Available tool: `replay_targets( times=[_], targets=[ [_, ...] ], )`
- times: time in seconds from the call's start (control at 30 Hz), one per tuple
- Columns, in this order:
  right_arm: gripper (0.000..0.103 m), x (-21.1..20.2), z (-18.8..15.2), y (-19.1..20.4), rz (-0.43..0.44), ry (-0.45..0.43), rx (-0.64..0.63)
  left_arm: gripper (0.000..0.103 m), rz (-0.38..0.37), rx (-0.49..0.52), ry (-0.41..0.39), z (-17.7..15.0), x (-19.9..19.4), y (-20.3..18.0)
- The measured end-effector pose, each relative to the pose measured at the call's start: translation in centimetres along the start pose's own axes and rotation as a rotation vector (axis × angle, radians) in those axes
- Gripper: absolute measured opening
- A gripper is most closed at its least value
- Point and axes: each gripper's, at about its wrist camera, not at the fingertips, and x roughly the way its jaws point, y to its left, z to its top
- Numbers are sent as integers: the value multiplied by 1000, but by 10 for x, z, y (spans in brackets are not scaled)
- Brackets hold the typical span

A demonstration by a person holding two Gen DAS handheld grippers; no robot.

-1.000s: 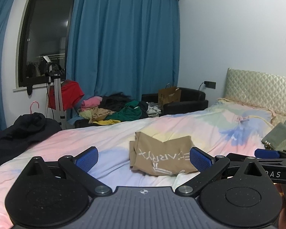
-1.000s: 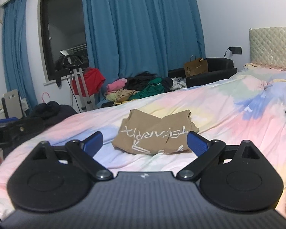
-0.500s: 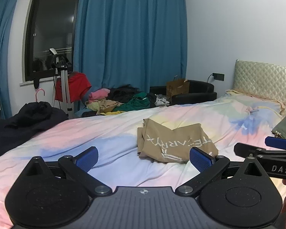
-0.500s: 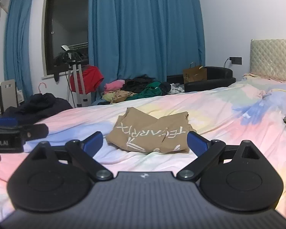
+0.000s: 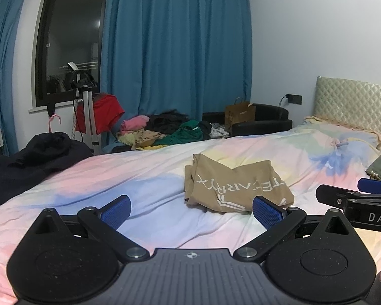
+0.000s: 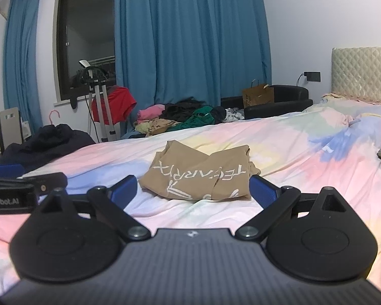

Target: Fold clothes

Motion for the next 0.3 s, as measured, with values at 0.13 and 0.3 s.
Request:
replay_targets(
  times=[0.13, 0.3],
  targets=[
    [96, 1, 0, 0, -5, 8, -1, 103, 0, 11, 0, 0, 1, -2],
    [96, 2, 0, 2, -11, 13, -7, 103, -8, 13, -4, -1, 0, -2]
  ],
)
